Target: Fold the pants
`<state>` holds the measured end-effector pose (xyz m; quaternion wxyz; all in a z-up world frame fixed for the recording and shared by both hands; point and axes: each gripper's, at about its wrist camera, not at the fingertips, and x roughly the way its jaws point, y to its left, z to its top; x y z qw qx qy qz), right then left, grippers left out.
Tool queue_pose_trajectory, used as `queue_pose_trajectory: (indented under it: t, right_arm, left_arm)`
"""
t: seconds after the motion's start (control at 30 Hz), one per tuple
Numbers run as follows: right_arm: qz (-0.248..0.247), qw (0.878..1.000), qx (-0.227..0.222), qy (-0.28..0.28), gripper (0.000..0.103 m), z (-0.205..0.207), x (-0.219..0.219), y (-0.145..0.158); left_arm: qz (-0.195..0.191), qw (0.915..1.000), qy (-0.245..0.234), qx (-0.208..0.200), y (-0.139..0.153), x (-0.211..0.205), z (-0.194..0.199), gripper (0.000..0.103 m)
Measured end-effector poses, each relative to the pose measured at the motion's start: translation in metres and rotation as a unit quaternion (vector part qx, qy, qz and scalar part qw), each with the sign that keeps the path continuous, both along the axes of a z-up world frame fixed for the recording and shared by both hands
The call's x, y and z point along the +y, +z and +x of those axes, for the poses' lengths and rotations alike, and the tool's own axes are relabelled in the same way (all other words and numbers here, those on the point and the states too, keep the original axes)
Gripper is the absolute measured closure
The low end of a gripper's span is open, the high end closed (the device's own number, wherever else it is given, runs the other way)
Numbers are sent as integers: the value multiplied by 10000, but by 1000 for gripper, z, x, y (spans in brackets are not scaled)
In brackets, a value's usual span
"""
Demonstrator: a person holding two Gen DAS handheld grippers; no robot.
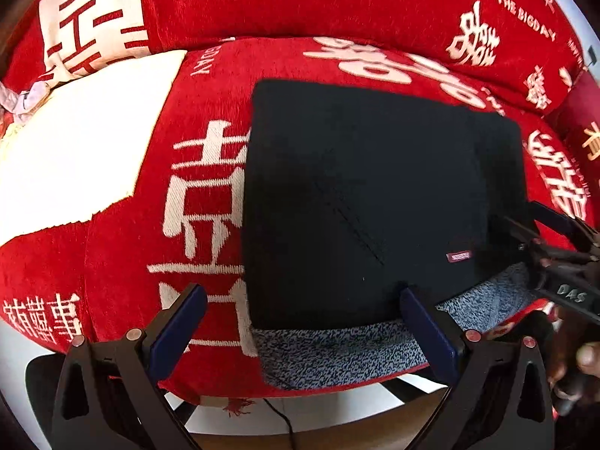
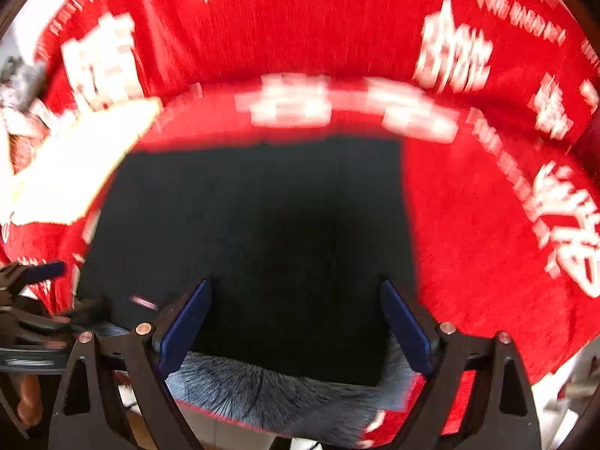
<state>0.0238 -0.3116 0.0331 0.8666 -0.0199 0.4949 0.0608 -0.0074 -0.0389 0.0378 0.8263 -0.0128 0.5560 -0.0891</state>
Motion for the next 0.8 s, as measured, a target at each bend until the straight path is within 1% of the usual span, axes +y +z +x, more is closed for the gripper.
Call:
queue_pose_trajectory:
  t: [0.03, 0.1, 0.17, 0.2, 0.23, 0.3, 0.33, 0.4, 0.43, 0.53, 0.57, 0.6, 0.63, 0.67, 0.7, 0.73, 0.77, 0.8]
  right_arm:
    - [-56, 9999, -120, 62, 8, -4, 1, 4]
    - [-83, 9992, -380, 106, 7, -18, -3, 14]
    - [-252, 9979, -589, -17, 6, -31, -18, 21]
    - [-256, 9979, -592, -74, 5, -33, -26, 20]
    - [-103, 9985, -519, -150, 4, -33, -40, 18]
    - [404, 9986, -193, -286, 4, -26, -63, 7]
    - [811, 9961, 18, -339, 4, -21, -74, -2]
    - [1222, 9916, 214, -367, 2, -13, -84, -16]
    - [1442, 9887, 267, -320, 2, -9, -84, -23]
    - [2105, 9761, 543, 14, 0, -1, -73, -41]
    - [2085, 9772, 394, 103, 0, -2, -66, -40]
    - [1995, 9791, 336, 216, 0, -2, -58, -39]
    - [1812, 9827, 310, 246, 0, -1, -52, -38]
    - [1749, 9839, 298, 236, 2, -2, -48, -36]
    - [1815, 9827, 284, 221, 4, -2, -49, -34]
    - [1810, 9829, 254, 205, 11, -5, -50, -31]
    - [1781, 9835, 236, 197, 21, -7, -52, -28]
    - [1802, 9832, 209, 196, 31, -9, -54, -25]
  left_arm:
    - [-41, 9999, -28, -90, 4, 5, 0, 0]
    - [-248, 9996, -56, -116, 6, 17, 2, 0]
    - [-681, 9976, -53, 117, 2, 31, 14, 0]
    - [-941, 9952, -82, 257, -2, 35, 20, 0]
    - [-1208, 9918, -135, 404, -8, 38, 28, 0]
    - [-1302, 9900, -156, 516, -18, 35, 38, 0]
    - [-1403, 9880, -243, 598, -24, 30, 43, 0]
    - [-1589, 9837, -389, 744, -31, 21, 46, 0]
    - [-1640, 9820, -460, 813, -34, 14, 47, 0]
    - [-1553, 9841, -455, 728, -34, 5, 47, 0]
    - [-1576, 9839, -437, 725, -35, 4, 49, 0]
    - [-1593, 9837, -421, 724, -34, 4, 50, 0]
    - [-1604, 9838, -407, 691, -34, 4, 49, 0]
    - [-1601, 9840, -418, 654, -33, 3, 49, 5]
    - [-1595, 9843, -461, 602, -30, 3, 48, 14]
    - [-1562, 9849, -554, 503, -24, 1, 45, 20]
    - [-1498, 9858, -637, 424, -20, -1, 42, 28]
    - [-1412, 9868, -709, 360, -16, -3, 40, 32]
